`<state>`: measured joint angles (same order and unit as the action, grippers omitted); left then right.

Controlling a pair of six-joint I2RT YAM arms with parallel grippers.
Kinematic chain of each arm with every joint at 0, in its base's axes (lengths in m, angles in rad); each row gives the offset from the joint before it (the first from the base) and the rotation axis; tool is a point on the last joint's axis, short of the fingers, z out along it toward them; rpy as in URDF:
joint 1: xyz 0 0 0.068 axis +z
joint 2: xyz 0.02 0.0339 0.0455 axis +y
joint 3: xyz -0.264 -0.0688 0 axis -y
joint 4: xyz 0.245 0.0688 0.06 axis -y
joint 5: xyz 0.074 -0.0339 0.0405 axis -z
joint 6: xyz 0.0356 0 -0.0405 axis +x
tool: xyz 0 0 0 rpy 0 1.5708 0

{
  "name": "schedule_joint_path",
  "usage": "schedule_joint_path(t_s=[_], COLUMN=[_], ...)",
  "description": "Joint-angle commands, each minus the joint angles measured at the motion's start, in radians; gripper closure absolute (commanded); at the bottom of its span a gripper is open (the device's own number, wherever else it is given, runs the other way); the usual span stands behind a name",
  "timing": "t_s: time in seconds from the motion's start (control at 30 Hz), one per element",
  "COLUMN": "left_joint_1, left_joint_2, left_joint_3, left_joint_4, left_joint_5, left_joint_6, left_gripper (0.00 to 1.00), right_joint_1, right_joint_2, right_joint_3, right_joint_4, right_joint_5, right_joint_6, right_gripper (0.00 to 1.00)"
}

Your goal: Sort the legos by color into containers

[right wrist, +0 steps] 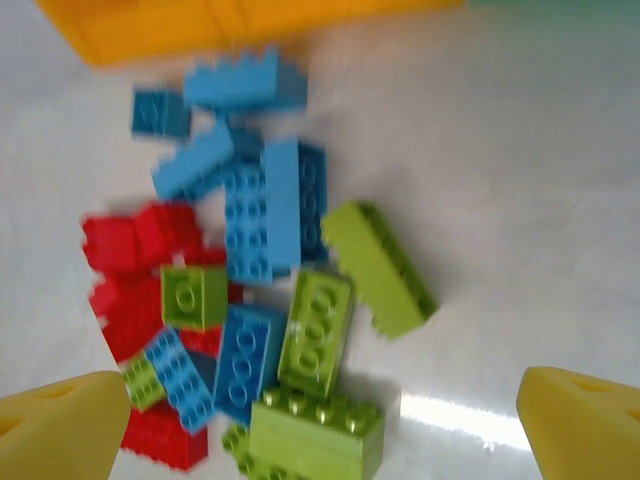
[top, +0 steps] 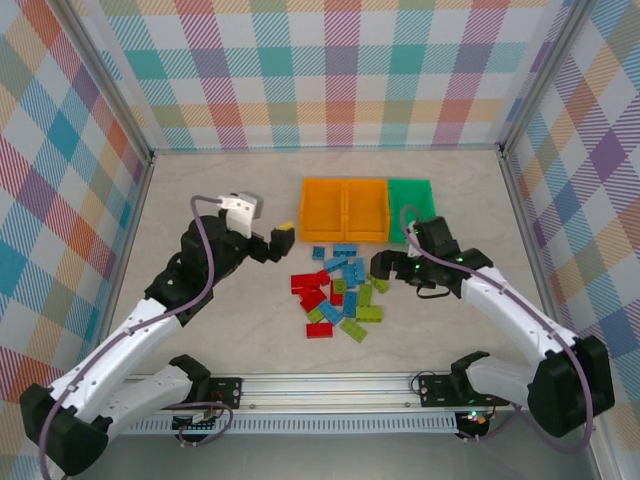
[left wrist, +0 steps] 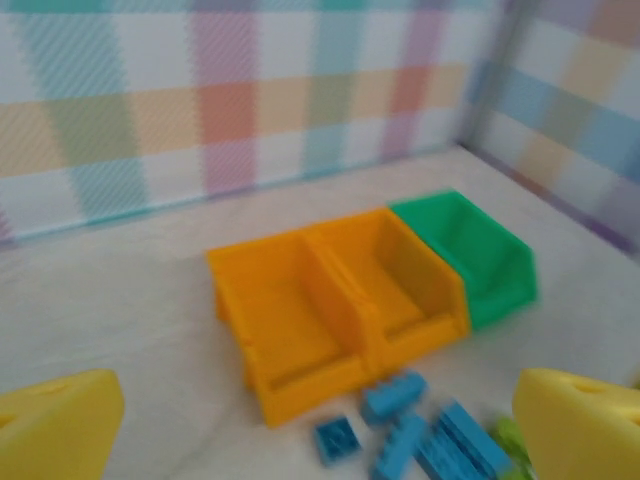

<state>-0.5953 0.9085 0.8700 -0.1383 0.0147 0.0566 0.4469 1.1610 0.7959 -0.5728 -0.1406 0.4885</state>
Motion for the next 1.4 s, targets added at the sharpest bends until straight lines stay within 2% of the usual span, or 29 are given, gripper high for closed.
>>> schedule_joint_path(t_s=[0.0, 0.13, 0.23, 0.33, 0.43, 0.63, 0.77, 0.87, 1.0, 1.13, 1.23, 1.37], left_joint_1=[-0.086, -0.179, -0.214, -0.221, -0.222, -0.220, -0.222, -0.221, -0.219, -0.214, -0.172, -0.103], left_joint_2=[0.001, -0.006, -0.019, -0.022, -0.020, -0.028, -0.047, -0.056, -0.071, -0.113, -0.168, -0.215], left_joint_3=[0.136, 0.148, 0.049, -0.067, -0.127, -0.154, -0.173, -0.184, -0.194, -0.206, -0.223, -0.236], left_joint_4=[-0.428, -0.608, -0.583, -0.476, -0.406, -0.349, -0.319, -0.297, -0.263, -0.228, -0.160, -0.080], left_joint_5=[0.160, 0.252, 0.252, 0.265, 0.289, 0.281, 0.276, 0.247, 0.207, 0.209, 0.260, 0.312], left_joint_6=[0.245, 0.503, 0.637, 0.699, 0.730, 0.709, 0.692, 0.690, 0.684, 0.676, 0.611, 0.541], left_gripper=[0.00, 0.00, 0.00, 0.00, 0.00, 0.00, 0.00, 0.00, 0.00, 0.00, 0.00, 0.00], right_joint_1=[0.044, 0.082, 0.094, 0.101, 0.105, 0.115, 0.120, 0.120, 0.110, 0.025, -0.082, -0.180], right_joint_2=[0.070, 0.159, 0.241, 0.332, 0.406, 0.490, 0.478, 0.398, 0.245, 0.171, 0.223, 0.423], right_joint_3=[0.038, 0.052, 0.091, 0.136, 0.170, 0.181, 0.162, 0.133, 0.124, 0.184, 0.266, 0.436], right_joint_4=[-0.123, -0.087, -0.068, -0.074, -0.070, -0.016, -0.010, -0.003, 0.013, 0.061, 0.116, 0.126], right_joint_5=[0.020, 0.119, 0.152, 0.216, 0.227, 0.204, 0.241, 0.274, 0.303, 0.299, 0.276, 0.270], right_joint_6=[0.015, -0.025, -0.091, -0.143, -0.167, -0.177, -0.184, -0.168, -0.154, -0.155, -0.173, -0.209], right_gripper=[0.00, 0.01, 0.09, 0.25, 0.39, 0.57, 0.77, 0.88, 0.89, 0.87, 0.85, 0.85])
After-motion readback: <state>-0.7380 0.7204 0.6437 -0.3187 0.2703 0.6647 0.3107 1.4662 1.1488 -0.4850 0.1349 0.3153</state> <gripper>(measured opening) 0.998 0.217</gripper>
